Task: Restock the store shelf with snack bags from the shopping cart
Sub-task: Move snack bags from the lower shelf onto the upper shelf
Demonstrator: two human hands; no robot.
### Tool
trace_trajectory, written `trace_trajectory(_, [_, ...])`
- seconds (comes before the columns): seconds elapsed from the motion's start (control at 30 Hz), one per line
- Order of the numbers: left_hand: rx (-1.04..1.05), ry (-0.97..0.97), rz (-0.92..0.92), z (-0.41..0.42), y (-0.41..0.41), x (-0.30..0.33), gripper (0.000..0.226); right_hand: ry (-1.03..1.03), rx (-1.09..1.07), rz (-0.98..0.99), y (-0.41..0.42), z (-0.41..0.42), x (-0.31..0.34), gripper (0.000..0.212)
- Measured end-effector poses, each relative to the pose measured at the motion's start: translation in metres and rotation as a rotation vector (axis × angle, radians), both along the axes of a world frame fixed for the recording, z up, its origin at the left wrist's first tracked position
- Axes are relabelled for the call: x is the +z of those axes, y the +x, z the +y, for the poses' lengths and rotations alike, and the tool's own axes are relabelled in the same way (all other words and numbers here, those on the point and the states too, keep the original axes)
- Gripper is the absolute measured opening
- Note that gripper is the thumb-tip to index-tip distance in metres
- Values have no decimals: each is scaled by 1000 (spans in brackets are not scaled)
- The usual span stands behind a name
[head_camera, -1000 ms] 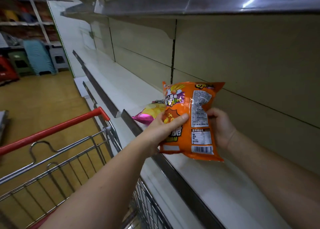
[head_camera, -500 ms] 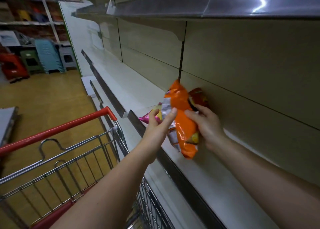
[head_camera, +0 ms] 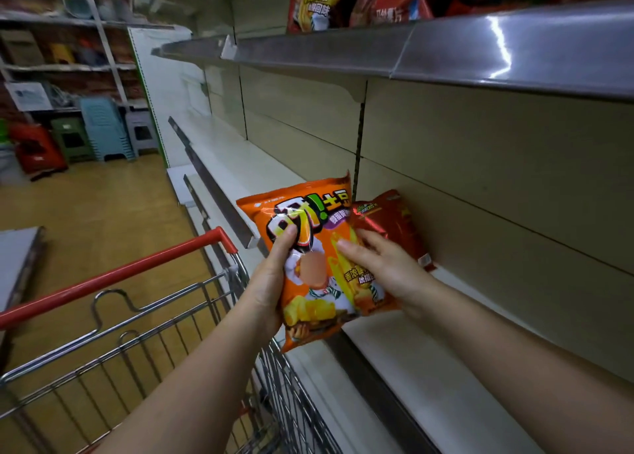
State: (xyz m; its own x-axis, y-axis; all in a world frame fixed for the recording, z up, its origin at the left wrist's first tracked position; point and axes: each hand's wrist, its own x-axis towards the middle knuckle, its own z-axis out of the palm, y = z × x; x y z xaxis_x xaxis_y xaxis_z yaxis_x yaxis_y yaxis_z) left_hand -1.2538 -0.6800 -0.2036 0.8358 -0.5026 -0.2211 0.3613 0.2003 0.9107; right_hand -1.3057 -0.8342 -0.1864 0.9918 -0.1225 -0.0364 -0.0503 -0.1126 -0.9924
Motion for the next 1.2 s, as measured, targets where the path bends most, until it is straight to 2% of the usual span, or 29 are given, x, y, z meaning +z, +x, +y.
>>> trace_trajectory(0.03, [-15,28,-28,1,-1,-1,69,11,-39,-10,2,0,-4,36])
trace_trajectory(0.13, [29,148,-107,2,-4,-6,74,-10,-115,-12,7,2,-17,49])
trace_trajectory(0.23, [126,187,-103,5,-2,-15,80,9,-69,35,14,0,-21,39])
trace_trajectory(0.27, [147,201,-100,6,-1,-18,81,-41,-90,40,18,-4,-20,34])
trace_trajectory(0.37, [206,220,-105,7,2,-25,84,-374,-274,77,37,-33,-30,45])
trace_trajectory(0.5, [226,212,-140,-2,6,-37,82,-682,-433,180,65,-65,-46,61])
trace_trajectory(0.67, [281,164,-160,-19,23,-47,83,-711,-560,266,112,-69,-59,87])
trace_trajectory(0.77, [308,163,-185,-27,31,-50,59,-757,-615,321,130,-67,-68,99])
trace_trajectory(0.87, [324,171,-201,-31,37,-48,56,-751,-679,359,136,-75,-79,105])
trace_trajectory(0.93, [330,163,-217,-32,37,-44,62,-781,-673,359,135,-81,-83,100])
trace_trajectory(1.03, [345,169,-231,-32,34,-41,75,-855,-667,329,130,-90,-81,83])
trace_trajectory(1.1, [347,173,-225,-32,31,-38,71,-877,-682,311,122,-94,-77,76])
trace_trajectory(1.2, [358,177,-210,-32,24,-31,62,-798,-712,236,105,-93,-68,58])
